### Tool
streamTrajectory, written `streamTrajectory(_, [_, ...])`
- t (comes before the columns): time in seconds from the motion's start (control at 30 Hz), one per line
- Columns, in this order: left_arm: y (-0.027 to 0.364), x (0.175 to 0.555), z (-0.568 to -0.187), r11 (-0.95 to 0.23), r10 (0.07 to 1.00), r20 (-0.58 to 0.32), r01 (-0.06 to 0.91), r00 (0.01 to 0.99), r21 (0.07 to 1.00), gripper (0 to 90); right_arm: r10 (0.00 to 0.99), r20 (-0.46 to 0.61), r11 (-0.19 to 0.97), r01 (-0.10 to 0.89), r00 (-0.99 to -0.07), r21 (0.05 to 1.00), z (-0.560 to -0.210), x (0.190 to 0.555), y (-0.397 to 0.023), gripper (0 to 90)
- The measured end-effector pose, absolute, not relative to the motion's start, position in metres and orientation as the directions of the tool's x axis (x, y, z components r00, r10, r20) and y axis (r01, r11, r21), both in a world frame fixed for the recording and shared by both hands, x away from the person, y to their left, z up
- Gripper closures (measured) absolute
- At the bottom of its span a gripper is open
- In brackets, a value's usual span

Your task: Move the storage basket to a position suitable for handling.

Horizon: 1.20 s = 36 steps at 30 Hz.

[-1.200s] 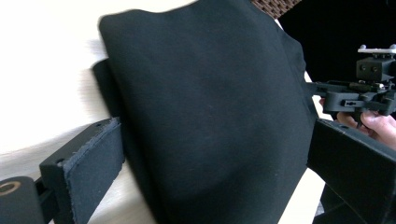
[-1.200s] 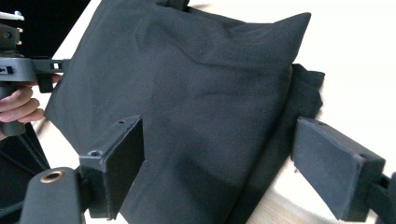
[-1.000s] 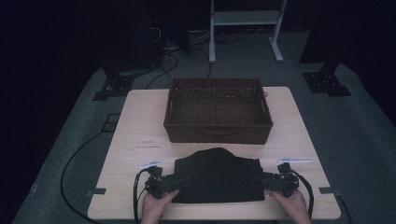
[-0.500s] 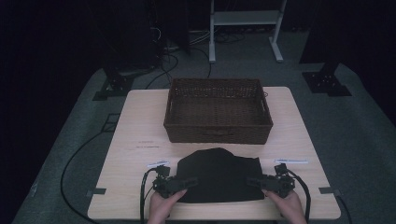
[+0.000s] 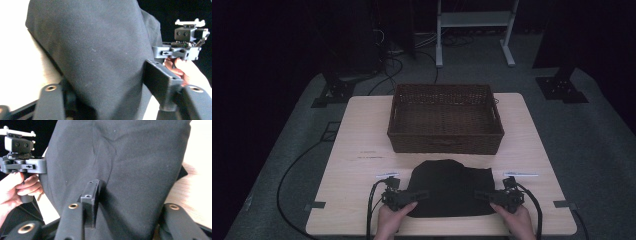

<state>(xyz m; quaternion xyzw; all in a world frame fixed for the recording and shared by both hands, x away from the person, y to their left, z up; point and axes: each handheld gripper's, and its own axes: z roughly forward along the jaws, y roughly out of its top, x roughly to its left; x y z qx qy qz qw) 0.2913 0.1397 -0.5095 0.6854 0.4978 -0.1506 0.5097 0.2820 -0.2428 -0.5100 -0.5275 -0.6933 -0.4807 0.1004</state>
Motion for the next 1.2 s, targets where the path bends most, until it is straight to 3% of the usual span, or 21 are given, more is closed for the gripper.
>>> streamTrajectory(0.37, [0.14,0.29,-0.509,0.007,0.488,-0.719,0.822,0.495,0.57,61.4,0.611,0.668,-0.024,0.833,-0.425,0.552,-0.512,0.282,-0.245,71.8])
streamTrajectory(1.2, [0.15,0.286,-0.508,0.058,0.409,-0.76,0.817,0.505,0.574,74.1,0.549,0.704,-0.056,0.821,-0.451,0.569,-0.506,0.277,-0.249,77.2])
